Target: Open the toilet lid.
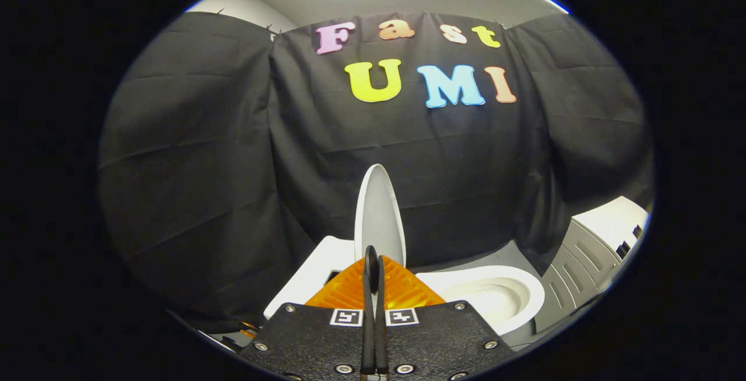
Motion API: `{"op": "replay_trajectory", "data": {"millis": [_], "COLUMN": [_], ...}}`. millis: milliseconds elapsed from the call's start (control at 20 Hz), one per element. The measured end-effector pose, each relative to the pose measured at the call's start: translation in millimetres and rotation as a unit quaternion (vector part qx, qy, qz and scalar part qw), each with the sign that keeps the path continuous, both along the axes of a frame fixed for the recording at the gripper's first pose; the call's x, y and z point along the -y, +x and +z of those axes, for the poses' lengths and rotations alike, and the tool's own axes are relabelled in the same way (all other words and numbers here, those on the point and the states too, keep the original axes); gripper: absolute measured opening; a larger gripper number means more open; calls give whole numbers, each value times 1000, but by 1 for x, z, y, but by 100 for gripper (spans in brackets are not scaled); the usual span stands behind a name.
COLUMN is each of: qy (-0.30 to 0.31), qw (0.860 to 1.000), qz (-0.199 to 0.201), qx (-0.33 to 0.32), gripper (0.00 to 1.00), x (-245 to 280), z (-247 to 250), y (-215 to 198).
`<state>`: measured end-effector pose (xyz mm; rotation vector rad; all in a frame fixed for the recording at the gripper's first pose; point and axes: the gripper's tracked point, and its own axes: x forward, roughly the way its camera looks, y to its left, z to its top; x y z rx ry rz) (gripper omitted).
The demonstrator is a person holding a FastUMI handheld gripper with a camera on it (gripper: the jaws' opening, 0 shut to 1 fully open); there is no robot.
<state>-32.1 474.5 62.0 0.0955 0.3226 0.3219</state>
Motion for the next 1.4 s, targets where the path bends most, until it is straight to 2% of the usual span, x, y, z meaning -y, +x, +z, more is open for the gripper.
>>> {"op": "replay_trajectory", "data": {"millis": [350, 700, 1000, 1100, 1400], "qy": [-35, -26, -61, -61, -16], "qw": [998, 996, 993, 992, 991], "qz": [36, 75, 87, 96, 98], "qx": [24, 28, 56, 57, 86], "gripper": [0, 0, 1, 14, 94], "x": [-44, -82, -81, -77, -36], "z": [-5, -12, -6, -8, 30], "y": [-11, -16, -16, -20, -20]}}
